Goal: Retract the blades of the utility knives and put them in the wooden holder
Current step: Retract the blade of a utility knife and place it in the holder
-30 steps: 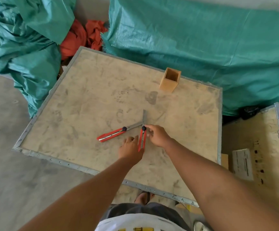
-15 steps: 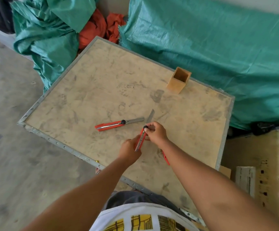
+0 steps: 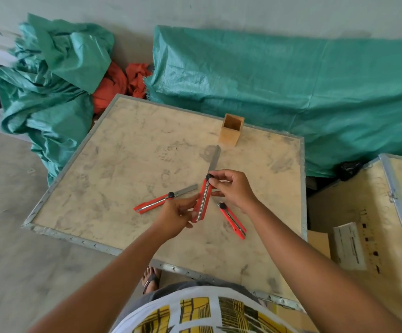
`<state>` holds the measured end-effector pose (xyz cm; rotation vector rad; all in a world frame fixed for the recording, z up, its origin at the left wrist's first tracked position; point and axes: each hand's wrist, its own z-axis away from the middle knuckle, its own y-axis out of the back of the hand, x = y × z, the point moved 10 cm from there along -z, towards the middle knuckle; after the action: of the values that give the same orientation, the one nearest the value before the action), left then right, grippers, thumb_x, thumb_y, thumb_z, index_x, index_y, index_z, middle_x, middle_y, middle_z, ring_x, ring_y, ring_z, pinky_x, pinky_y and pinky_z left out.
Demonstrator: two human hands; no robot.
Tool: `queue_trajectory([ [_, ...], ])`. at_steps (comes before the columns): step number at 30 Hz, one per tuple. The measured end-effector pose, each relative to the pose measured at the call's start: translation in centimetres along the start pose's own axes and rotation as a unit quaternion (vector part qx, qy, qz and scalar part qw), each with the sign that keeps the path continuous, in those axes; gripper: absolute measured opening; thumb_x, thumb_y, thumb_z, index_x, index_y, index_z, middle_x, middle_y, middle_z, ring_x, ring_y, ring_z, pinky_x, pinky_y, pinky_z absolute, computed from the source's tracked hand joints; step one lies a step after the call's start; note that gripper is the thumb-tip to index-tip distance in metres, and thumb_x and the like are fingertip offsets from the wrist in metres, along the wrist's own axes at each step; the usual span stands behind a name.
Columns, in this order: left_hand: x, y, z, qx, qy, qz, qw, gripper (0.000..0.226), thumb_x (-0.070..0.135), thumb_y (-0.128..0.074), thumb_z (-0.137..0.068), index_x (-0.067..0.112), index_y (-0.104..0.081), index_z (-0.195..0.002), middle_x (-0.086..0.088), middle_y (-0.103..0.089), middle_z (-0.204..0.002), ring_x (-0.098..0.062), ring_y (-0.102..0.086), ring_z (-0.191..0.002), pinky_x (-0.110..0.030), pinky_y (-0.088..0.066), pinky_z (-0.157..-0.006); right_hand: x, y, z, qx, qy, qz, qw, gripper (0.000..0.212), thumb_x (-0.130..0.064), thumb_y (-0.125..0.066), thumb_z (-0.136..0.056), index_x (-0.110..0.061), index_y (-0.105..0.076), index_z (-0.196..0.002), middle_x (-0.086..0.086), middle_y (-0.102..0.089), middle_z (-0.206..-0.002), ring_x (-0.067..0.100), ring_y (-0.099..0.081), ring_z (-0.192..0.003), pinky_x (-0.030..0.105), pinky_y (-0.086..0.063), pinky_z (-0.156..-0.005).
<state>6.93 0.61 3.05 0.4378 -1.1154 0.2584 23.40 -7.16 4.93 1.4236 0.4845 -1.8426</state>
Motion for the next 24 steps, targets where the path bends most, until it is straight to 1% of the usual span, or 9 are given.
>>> queue_trajectory([
  [3, 1.3, 1.3, 0.1, 0.006, -0.015, 0.048, 0.999, 0.045, -0.006, -0.06, -0.092, 0.015, -0.062, -0.132, 0.001, -0.074, -0.116, -0.02, -0.071, -0.093, -0.026, -0.062, -0.066, -1.2, -0.5, 1.3, -0.018, 0.007, 0.007, 1.0, 0.023, -0.004, -0.077, -0.087, -0.005, -0.076, -0.11, 0.008, -0.077, -0.106, 0.024, -0.078, -0.087, 0.034, -0.065, -0.068],
  [6, 2.2, 2.1, -0.2, 0.01, -0.02, 0.086, 0.996, 0.042, -0.007, -0.06, -0.092, 0.012, -0.064, -0.129, 0.005, -0.075, -0.109, -0.017, -0.072, -0.094, -0.029, -0.063, -0.069, -1.6, -1.4, 2.3, -0.03, 0.021, 0.039, 0.999, 0.021, -0.008, -0.078, -0.087, -0.012, -0.078, -0.108, 0.007, -0.079, -0.102, 0.021, -0.078, -0.085, 0.039, -0.066, -0.07],
  [8, 2.6, 2.4, -0.3, 0.008, -0.024, 0.103, 0.994, 0.04, -0.006, -0.061, -0.092, 0.013, -0.066, -0.127, 0.009, -0.077, -0.103, -0.014, -0.074, -0.092, -0.032, -0.064, -0.071, -2.0, -1.8, 2.6, -0.025, 0.034, 0.069, 0.997, 0.022, -0.01, -0.078, -0.086, -0.014, -0.079, -0.108, 0.006, -0.079, -0.102, 0.02, -0.078, -0.085, 0.036, -0.066, -0.07],
  [10, 2.7, 2.6, -0.6, 0.007, -0.022, 0.117, 0.993, 0.04, -0.005, -0.061, -0.092, 0.013, -0.065, -0.128, 0.001, -0.077, -0.107, -0.019, -0.074, -0.095, -0.032, -0.063, -0.071, -2.7, -2.2, 2.9, -0.03, 0.054, 0.116, 0.991, 0.024, -0.011, -0.08, -0.085, -0.013, -0.08, -0.109, 0.004, -0.079, -0.103, 0.021, -0.076, -0.086, 0.034, -0.065, -0.071],
  [13, 3.0, 3.0, -1.1, 0.009, -0.019, 0.139, 0.99, 0.041, -0.004, -0.062, -0.092, 0.01, -0.063, -0.13, -0.009, -0.075, -0.113, -0.025, -0.073, -0.095, -0.031, -0.063, -0.072, -3.9, -2.7, 3.1, -0.036, 0.092, 0.175, 0.98, 0.025, -0.01, -0.083, -0.081, -0.011, -0.081, -0.106, 0.003, -0.078, -0.104, 0.019, -0.074, -0.089, 0.031, -0.061, -0.083],
  [15, 3.5, 3.1, -1.6, -0.002, -0.027, 0.136, 0.99, 0.041, -0.003, -0.062, -0.092, 0.011, -0.062, -0.131, -0.011, -0.075, -0.113, -0.022, -0.073, -0.09, -0.032, -0.063, -0.074, -4.6, -2.5, 3.1, -0.03, 0.104, 0.191, 0.976, 0.025, -0.011, -0.083, -0.08, -0.013, -0.081, -0.106, 0.001, -0.076, -0.105, 0.015, -0.073, -0.091, 0.03, -0.059, -0.089],
  [17, 4.0, 3.1, -2.0, -0.016, -0.038, 0.129, 0.991, 0.042, -0.001, -0.062, -0.093, 0.012, -0.062, -0.132, -0.011, -0.075, -0.113, -0.017, -0.073, -0.086, -0.033, -0.063, -0.074, -5.1, -2.4, 2.9, -0.033, 0.114, 0.2, 0.973, 0.028, -0.013, -0.082, -0.082, -0.02, -0.08, -0.11, -0.004, -0.075, -0.107, 0.013, -0.071, -0.089, 0.03, -0.059, -0.088],
  [20, 4.7, 3.2, -2.7, -0.034, -0.044, 0.134, 0.989, 0.043, -0.001, -0.062, -0.093, 0.012, -0.061, -0.133, -0.009, -0.075, -0.113, -0.016, -0.072, -0.087, -0.033, -0.063, -0.074, -5.9, -2.1, 2.6, -0.03, 0.126, 0.207, 0.97, 0.03, -0.017, -0.079, -0.086, -0.027, -0.078, -0.114, -0.008, -0.072, -0.109, 0.013, -0.067, -0.088, 0.028, -0.057, -0.085],
  [24, 5.6, 3.2, -3.9, -0.048, -0.055, 0.133, 0.988, 0.044, -0.001, -0.063, -0.092, 0.018, -0.063, -0.131, -0.002, -0.077, -0.107, -0.017, -0.071, -0.086, -0.034, -0.063, -0.074, -6.4, -1.1, 1.9, 0.019, 0.118, 0.208, 0.971, 0.02, -0.028, -0.084, -0.08, -0.029, -0.075, -0.098, -0.012, -0.07, -0.103, 0.01, -0.064, -0.088, 0.031, -0.056, -0.081],
])
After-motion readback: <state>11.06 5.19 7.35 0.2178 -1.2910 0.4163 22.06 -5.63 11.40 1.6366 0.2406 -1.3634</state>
